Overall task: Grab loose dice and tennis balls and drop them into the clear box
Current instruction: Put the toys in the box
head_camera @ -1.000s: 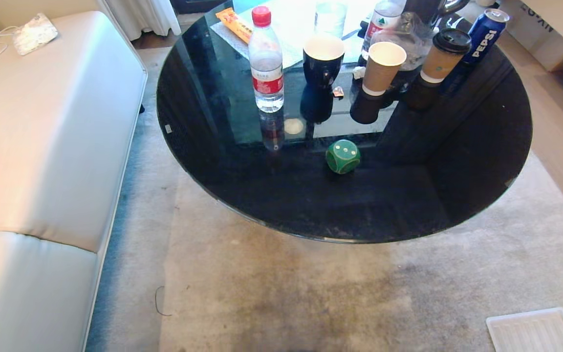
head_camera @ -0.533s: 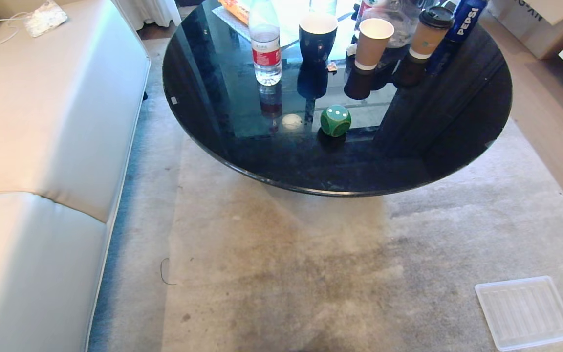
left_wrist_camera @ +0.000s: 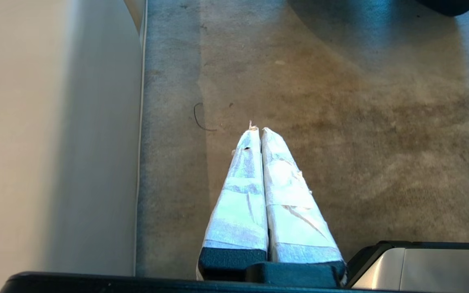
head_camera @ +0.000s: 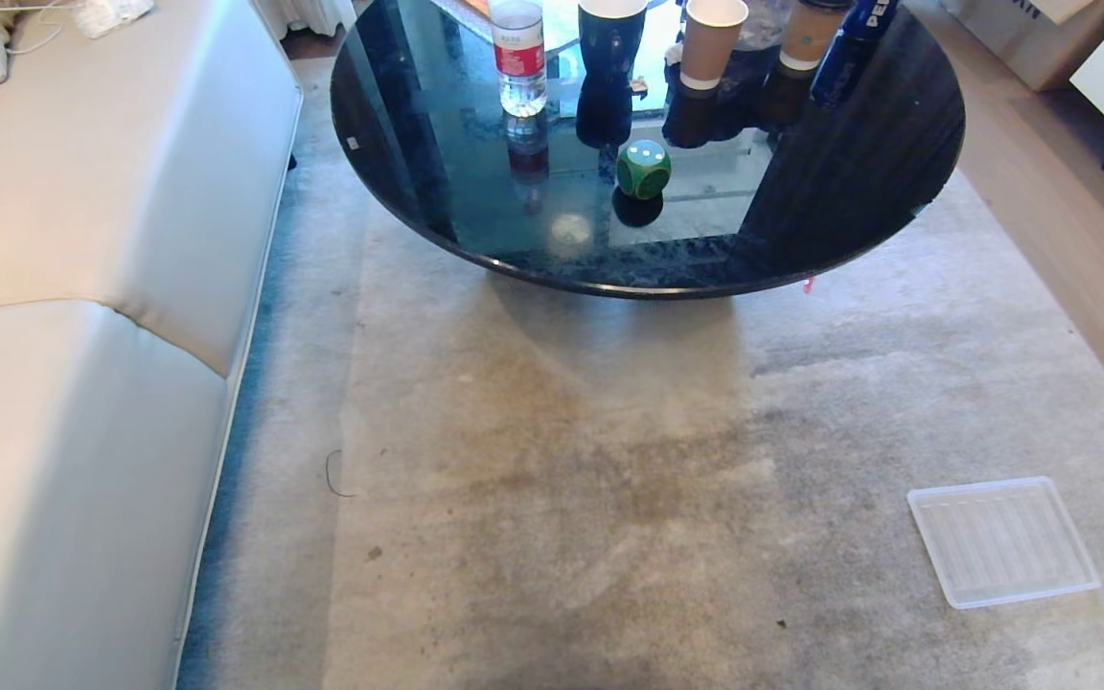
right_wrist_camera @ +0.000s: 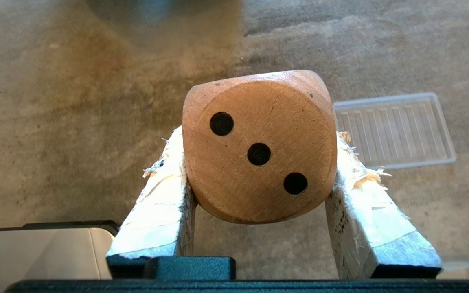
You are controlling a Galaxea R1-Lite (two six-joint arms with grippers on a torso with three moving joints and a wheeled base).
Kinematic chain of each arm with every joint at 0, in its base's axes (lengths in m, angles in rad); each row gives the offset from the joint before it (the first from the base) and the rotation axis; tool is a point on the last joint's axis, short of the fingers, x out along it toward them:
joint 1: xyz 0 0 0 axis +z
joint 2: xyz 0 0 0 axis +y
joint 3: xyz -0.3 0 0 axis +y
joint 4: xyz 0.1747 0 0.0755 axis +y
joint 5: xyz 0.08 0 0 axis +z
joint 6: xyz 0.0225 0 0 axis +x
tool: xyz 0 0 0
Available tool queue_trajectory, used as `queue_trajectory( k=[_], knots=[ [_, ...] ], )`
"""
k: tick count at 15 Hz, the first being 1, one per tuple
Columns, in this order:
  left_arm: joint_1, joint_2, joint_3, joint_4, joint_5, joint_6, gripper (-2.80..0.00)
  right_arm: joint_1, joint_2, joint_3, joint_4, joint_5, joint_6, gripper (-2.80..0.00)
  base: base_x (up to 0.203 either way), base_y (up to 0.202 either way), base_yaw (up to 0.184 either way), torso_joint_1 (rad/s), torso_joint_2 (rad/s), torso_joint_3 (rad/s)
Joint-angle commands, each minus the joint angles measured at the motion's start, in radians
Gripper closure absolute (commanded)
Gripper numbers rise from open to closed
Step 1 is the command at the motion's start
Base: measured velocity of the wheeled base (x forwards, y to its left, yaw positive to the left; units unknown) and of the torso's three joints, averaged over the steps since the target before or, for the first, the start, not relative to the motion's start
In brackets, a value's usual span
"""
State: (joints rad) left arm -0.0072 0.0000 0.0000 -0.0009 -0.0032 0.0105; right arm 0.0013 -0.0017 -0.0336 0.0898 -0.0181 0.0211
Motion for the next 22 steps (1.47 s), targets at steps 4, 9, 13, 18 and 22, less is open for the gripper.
queue_trajectory(
  k=[4, 9, 13, 18, 22],
  knots=[
    [0.0, 0.0, 0.0, -0.001, 0.0, -0.001, 0.0, 0.0, -0.001, 0.0, 0.001, 0.0, 0.0, 0.0, -0.184, 0.0, -0.001, 0.003, 0.0, 0.003],
    [0.0, 0.0, 0.0, -0.001, 0.002, -0.004, 0.0, 0.0, -0.001, 0.0, 0.001, 0.0, 0.0, 0.0, -0.183, 0.0, 0.0, 0.003, 0.0, 0.0],
    [0.0, 0.0, 0.0, -0.001, 0.002, -0.007, 0.0, 0.0, -0.001, 0.0, 0.001, 0.0, 0.0, 0.0, -0.184, 0.0, 0.001, 0.004, 0.0, 0.003],
    [0.0, 0.0, 0.0, -0.001, -0.001, -0.003, 0.0, 0.0, -0.001, 0.0, 0.001, 0.0, 0.0, 0.0, -0.167, 0.0, -0.001, 0.002, 0.0, 0.003],
    [0.0, 0.0, 0.0, -0.001, 0.0, -0.006, 0.0, 0.0, 0.0, 0.0, 0.001, 0.0, 0.0, 0.0, 0.0, 0.0, 0.0, 0.0, 0.0, 0.0]
  ],
)
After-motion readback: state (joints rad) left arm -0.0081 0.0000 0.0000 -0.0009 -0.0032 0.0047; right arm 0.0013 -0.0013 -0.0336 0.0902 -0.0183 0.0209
